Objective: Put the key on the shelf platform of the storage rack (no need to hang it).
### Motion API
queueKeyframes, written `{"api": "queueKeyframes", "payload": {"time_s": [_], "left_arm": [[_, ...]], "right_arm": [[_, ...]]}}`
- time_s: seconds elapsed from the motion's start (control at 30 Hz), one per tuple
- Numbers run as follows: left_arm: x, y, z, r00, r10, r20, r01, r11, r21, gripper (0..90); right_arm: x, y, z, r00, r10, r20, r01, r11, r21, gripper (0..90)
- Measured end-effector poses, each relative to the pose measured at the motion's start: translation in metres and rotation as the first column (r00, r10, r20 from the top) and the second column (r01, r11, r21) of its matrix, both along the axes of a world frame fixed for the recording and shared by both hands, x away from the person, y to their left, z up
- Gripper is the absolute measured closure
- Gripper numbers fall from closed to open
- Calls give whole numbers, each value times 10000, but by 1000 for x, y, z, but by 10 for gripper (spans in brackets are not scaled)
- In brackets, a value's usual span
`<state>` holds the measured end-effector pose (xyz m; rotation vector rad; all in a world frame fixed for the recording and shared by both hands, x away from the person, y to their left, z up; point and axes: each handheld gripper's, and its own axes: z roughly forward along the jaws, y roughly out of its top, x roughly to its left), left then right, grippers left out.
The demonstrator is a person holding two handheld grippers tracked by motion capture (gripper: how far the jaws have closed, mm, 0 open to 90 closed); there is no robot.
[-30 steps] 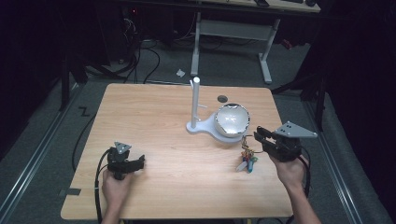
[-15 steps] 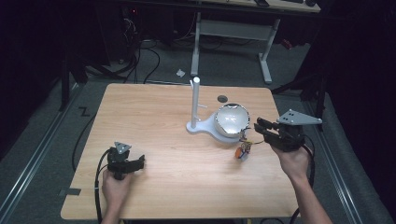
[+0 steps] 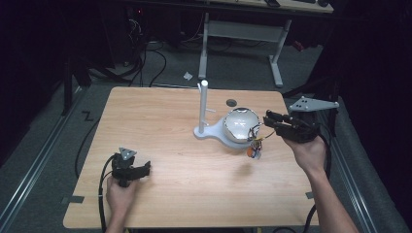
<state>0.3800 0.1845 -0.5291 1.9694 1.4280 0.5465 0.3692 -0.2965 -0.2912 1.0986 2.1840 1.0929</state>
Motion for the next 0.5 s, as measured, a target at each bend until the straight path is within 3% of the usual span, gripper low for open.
{"api": "queueKeyframes", "payload": {"time_s": [0.5], "left_arm": [[0,0,0,10000,0,-1,0,10000,-3,175]], "right_arm": [[25,5,29,9996,206,-207,-203,9997,153,703]]}}
